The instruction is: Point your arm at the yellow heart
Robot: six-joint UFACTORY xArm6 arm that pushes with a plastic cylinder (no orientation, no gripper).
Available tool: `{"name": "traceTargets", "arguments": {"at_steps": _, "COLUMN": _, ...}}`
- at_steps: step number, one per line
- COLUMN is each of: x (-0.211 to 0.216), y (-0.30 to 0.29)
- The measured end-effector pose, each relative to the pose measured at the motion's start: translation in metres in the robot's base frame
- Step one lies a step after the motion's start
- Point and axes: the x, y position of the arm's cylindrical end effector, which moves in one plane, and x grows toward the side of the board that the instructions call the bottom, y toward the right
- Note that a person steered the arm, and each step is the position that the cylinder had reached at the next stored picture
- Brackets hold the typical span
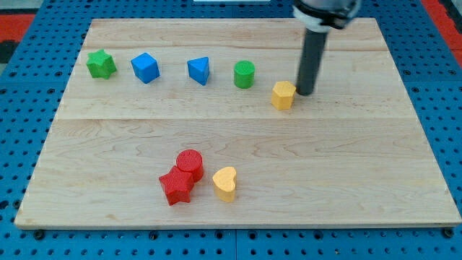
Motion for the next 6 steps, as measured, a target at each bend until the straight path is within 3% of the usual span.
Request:
{"name": "traceTargets", "arguments": {"at_steps": 1, "x": 0.088, "y": 0.036}}
{"name": "traceTargets", "arguments": {"at_steps": 2, "x": 0.192, "y": 0.020}}
{"name": "traceTargets", "arguments": {"at_steps": 3, "x": 0.213, "y": -0.030}}
{"name": "traceTargets", "arguments": {"at_steps": 5, "x": 0.199, "y": -0.162}}
{"name": "traceTargets", "arguments": {"at_steps": 6, "x": 0.182, "y": -0.162}}
